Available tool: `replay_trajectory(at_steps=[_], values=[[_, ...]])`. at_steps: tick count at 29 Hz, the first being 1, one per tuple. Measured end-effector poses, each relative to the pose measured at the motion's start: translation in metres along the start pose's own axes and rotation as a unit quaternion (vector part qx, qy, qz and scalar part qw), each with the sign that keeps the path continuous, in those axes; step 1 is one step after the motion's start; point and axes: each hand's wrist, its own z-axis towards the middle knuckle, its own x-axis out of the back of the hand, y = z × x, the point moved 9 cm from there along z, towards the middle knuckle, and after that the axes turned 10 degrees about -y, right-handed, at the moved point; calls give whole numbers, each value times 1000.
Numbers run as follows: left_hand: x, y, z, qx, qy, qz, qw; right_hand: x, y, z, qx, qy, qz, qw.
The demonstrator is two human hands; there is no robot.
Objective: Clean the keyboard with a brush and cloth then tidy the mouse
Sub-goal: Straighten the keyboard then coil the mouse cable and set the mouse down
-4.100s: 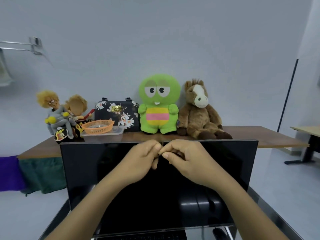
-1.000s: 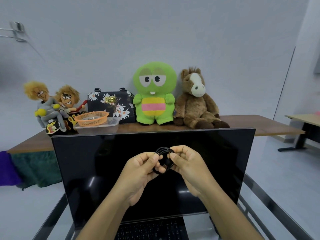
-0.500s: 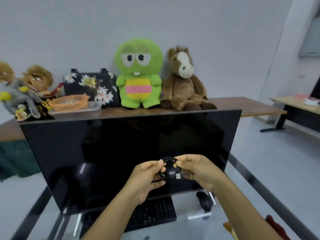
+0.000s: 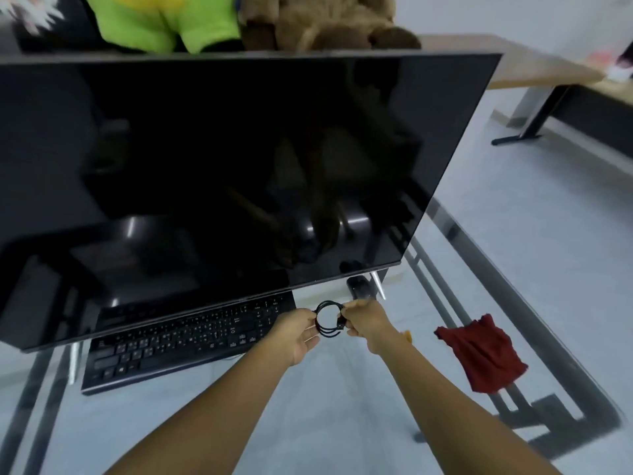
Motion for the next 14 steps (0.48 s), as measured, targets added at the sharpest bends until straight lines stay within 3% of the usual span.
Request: replay_trajectory(at_steps=[7, 14], values=[[5, -32, 28, 26, 17, -99, 995, -10, 24, 50, 3, 43, -6, 999], [-6, -18, 48, -27, 34, -152, 987, -23, -4, 64, 54, 48, -159, 985]])
